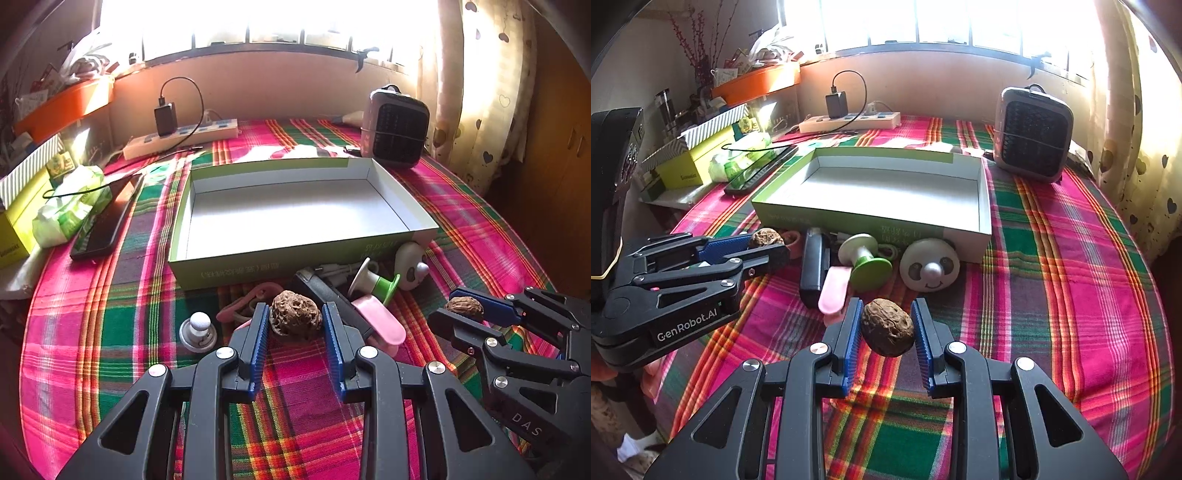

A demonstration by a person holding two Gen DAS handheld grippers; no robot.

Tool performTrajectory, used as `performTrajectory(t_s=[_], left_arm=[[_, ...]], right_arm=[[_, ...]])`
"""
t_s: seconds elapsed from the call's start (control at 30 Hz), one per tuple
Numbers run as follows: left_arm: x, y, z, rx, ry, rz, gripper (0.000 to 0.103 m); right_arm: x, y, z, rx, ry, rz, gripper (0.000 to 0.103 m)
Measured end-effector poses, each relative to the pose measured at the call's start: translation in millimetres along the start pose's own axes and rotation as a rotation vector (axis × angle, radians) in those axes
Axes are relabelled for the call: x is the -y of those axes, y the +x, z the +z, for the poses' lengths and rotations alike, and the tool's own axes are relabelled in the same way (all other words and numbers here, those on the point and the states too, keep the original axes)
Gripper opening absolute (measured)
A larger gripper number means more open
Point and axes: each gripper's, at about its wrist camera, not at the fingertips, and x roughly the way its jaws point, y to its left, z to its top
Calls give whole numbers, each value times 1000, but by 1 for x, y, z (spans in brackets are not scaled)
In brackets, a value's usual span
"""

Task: Organize objects
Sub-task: 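Carry both walnuts into the white box and open both tools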

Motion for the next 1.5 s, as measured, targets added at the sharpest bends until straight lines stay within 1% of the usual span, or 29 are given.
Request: performTrajectory(t_s=[0.13,0.33,0.57,1.1,1.2,1.37,1.5], left_arm=[[-5,1,11,0,-10,-16,27],[-15,10,27,-9,-23,-15,27],[-23,15,46,12,-22,0,27],[-50,50,83,-2,-46,29,27],[-52,58,90,-10,-39,23,27],[-55,80,102,-46,-31,28,27],[-57,90,109,-48,-31,33,27]], right_arm=[[1,2,15,11,3,15,28],[0,9,39,23,-9,16,28],[1,24,62,19,-10,16,28],[14,72,103,-19,-8,-16,28],[17,83,111,-37,-4,-27,28],[22,103,126,-60,-1,-53,29],[29,121,131,-96,18,-57,29]])
